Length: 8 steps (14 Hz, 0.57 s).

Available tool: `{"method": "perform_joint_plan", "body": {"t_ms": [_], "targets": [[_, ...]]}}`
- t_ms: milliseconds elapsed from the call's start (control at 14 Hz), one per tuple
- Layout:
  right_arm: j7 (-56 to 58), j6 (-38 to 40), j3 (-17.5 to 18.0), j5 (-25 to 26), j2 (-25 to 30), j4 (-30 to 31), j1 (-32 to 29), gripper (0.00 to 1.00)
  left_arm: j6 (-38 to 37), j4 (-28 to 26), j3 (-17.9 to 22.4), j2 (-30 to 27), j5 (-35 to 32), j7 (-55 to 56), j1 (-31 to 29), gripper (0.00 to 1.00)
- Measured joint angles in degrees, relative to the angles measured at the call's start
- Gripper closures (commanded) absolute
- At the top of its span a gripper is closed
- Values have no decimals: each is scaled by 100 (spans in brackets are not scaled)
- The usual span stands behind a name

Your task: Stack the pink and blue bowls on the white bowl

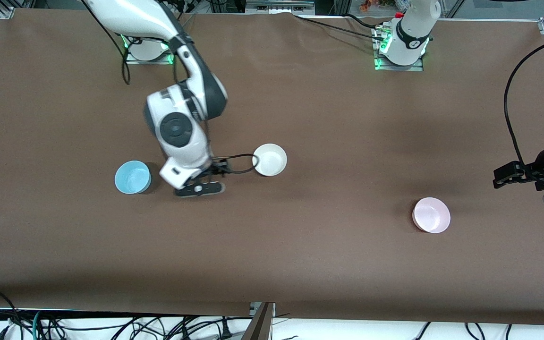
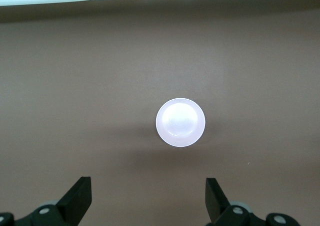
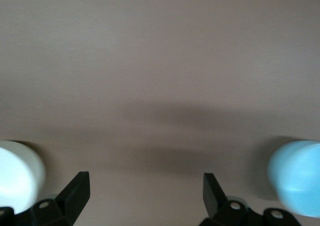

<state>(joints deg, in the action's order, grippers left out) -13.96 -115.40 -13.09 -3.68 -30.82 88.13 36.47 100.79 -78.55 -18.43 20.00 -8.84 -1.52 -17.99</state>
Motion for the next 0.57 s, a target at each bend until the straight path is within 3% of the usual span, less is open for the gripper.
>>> {"method": "perform_joint_plan", "body": {"t_ms": [286, 571], "targets": [[1598, 1082, -971, 2, 506, -103, -44, 0, 0, 0, 1, 0, 0, -3, 1, 0], [1897, 2391, -1596, 2, 947, -569, -46, 0, 0, 0, 1, 1, 0, -3, 12, 0]]}}
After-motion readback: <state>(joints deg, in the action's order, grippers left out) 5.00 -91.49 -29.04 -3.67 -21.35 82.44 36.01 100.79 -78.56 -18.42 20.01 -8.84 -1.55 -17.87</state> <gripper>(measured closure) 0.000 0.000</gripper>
